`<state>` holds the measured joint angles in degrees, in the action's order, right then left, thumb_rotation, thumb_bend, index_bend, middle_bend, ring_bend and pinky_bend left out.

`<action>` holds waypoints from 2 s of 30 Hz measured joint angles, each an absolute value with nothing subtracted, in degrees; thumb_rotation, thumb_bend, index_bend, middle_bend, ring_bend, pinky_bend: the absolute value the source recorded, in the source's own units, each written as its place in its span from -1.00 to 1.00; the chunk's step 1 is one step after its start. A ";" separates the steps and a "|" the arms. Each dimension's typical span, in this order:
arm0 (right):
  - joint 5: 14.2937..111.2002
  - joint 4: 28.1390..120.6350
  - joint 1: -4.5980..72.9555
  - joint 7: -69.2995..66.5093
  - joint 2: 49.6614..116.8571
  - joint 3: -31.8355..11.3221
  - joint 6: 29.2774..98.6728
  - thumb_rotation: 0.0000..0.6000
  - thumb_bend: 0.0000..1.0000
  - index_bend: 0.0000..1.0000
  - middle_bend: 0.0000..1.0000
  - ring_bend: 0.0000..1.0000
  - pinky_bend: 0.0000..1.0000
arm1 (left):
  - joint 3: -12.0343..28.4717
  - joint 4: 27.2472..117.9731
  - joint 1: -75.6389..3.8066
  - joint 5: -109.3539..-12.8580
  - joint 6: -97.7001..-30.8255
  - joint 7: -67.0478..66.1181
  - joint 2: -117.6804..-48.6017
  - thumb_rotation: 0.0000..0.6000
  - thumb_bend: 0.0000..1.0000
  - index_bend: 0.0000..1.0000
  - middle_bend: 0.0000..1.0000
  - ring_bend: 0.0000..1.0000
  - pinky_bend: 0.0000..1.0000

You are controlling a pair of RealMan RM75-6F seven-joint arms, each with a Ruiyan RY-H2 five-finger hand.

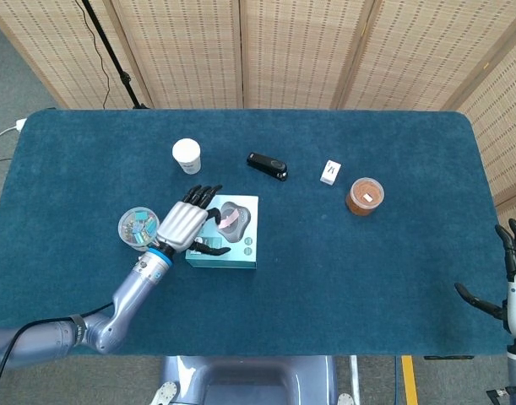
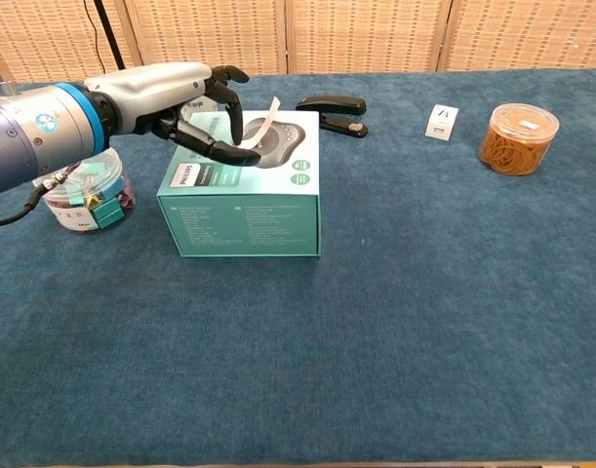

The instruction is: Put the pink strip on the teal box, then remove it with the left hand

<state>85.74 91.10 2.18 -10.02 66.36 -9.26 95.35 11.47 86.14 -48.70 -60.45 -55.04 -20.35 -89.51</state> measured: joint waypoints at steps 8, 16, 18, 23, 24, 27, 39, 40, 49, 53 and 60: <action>85.85 91.32 2.10 -9.85 66.35 -9.28 95.27 1.00 -1.00 -0.93 -1.00 -1.00 -1.00 | 11.47 87.42 -48.66 -60.81 -55.28 -20.63 -88.91 -0.30 -1.00 -0.09 -1.00 -1.00 -1.00; 86.00 91.43 2.02 -9.90 66.25 -9.30 95.24 1.00 -1.00 -0.93 -1.00 -1.00 -1.00 | 11.25 88.17 -48.82 -60.30 -55.45 -21.71 -89.20 -0.30 -1.00 -0.09 -1.00 -1.00 -1.00; 85.93 91.46 1.99 -10.08 66.19 -9.34 95.19 1.00 -1.00 -0.93 -1.00 -1.00 -1.00 | 11.35 87.93 -48.91 -60.08 -55.45 -21.82 -89.29 -0.30 -1.00 -0.09 -1.00 -1.00 -1.00; 85.96 91.46 1.99 -10.23 66.12 -9.35 95.02 1.00 -1.00 -0.93 -1.00 -1.00 -1.00 | 11.58 86.99 -49.14 -59.32 -55.05 -21.84 -89.54 -0.30 -1.00 -0.09 -1.00 -1.00 -1.00; 85.96 91.46 1.99 -10.23 66.10 -9.34 95.00 1.00 -1.00 -0.93 -1.00 -1.00 -1.00 | 11.60 86.72 -49.19 -59.19 -54.92 -21.82 -89.62 -0.30 -1.00 -0.09 -1.00 -1.00 -1.00; 85.96 91.50 1.96 -10.29 66.07 -9.35 95.00 1.00 -1.00 -0.93 -1.00 -1.00 -1.00 | 11.66 86.12 -49.41 -58.75 -54.57 -21.86 -89.90 -0.30 -1.00 -0.09 -1.00 -1.00 -1.00; 85.89 91.68 1.88 -10.79 65.82 -9.46 94.88 1.00 -1.00 -0.93 -1.00 -1.00 -1.00 | 11.44 88.07 -49.99 -59.34 -55.28 -23.70 -90.33 -0.30 -1.00 -0.09 -1.00 -1.00 -1.00; 85.89 91.69 1.86 -10.83 65.80 -9.47 94.90 1.00 -1.00 -0.93 -1.00 -1.00 -1.00 | 11.43 88.15 -50.03 -59.25 -55.33 -23.87 -90.40 -0.30 -1.00 -0.09 -1.00 -1.00 -1.00; 85.86 91.71 1.80 -11.05 65.69 -9.49 94.80 1.00 -1.00 -0.93 -1.00 -1.00 -1.00 | 12.28 88.29 -50.57 -59.07 -56.15 -24.55 -90.59 -0.31 -1.00 -0.09 -1.00 -1.00 -1.00; 85.92 91.74 1.88 -11.10 65.71 -9.44 94.60 1.00 -1.00 -0.93 -1.00 -1.00 -1.00 | 12.61 88.21 -50.99 -58.63 -56.05 -25.03 -90.63 -0.31 -1.00 -0.09 -1.00 -1.00 -1.00; 85.76 91.65 1.80 -11.54 65.61 -9.56 94.65 1.00 -1.00 -0.93 -1.00 -1.00 -1.00 | 12.78 87.01 -52.14 -56.94 -55.37 -26.65 -92.15 -0.31 -1.00 -0.09 -1.00 -1.00 -1.00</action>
<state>85.76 91.65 1.80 -11.54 65.61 -9.56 94.65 12.78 87.01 -52.14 -56.94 -55.37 -26.65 -92.15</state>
